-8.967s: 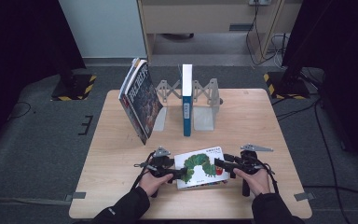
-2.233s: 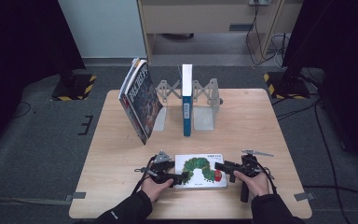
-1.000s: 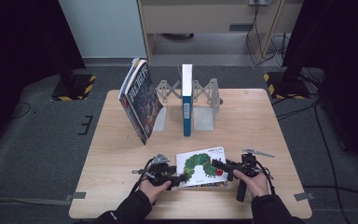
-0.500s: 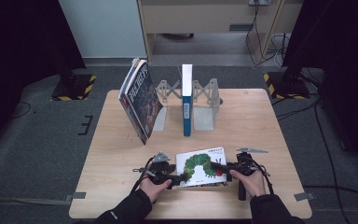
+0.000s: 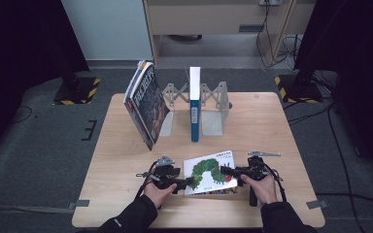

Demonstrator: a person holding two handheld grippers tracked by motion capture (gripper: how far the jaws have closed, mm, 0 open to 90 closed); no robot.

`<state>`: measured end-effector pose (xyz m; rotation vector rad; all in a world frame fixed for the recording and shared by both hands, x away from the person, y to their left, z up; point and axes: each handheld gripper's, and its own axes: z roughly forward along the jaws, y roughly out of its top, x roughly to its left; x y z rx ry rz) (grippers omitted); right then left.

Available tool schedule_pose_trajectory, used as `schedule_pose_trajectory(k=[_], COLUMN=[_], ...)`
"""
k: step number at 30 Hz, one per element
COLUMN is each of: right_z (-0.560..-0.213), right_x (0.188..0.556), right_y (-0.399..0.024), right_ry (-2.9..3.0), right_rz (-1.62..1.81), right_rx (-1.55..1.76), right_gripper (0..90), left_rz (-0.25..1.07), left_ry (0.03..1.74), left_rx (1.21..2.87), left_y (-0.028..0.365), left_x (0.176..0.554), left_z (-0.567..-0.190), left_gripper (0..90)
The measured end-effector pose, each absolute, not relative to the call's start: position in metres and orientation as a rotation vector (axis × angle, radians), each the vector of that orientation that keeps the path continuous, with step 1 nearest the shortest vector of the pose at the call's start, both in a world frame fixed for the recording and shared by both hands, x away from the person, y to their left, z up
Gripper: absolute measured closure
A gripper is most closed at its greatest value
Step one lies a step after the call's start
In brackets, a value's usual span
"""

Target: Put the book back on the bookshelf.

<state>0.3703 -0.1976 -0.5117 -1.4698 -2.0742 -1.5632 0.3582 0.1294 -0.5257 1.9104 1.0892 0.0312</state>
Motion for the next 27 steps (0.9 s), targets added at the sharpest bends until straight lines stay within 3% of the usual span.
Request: schedule_pose_trajectory(k=[27], right_z=[-0.484], right_x=[0.366], right_y=[-0.197], right_ry=[-2.057], right_rz=[-1.737], right_rx=[-1.276], right_gripper=[86.6], left_rz=[-0.007], left_ry=[1.054], left_rx=[1.864], left_y=[0.128], left_x=[0.361], left_z=[-0.521], left_gripper=[17.0])
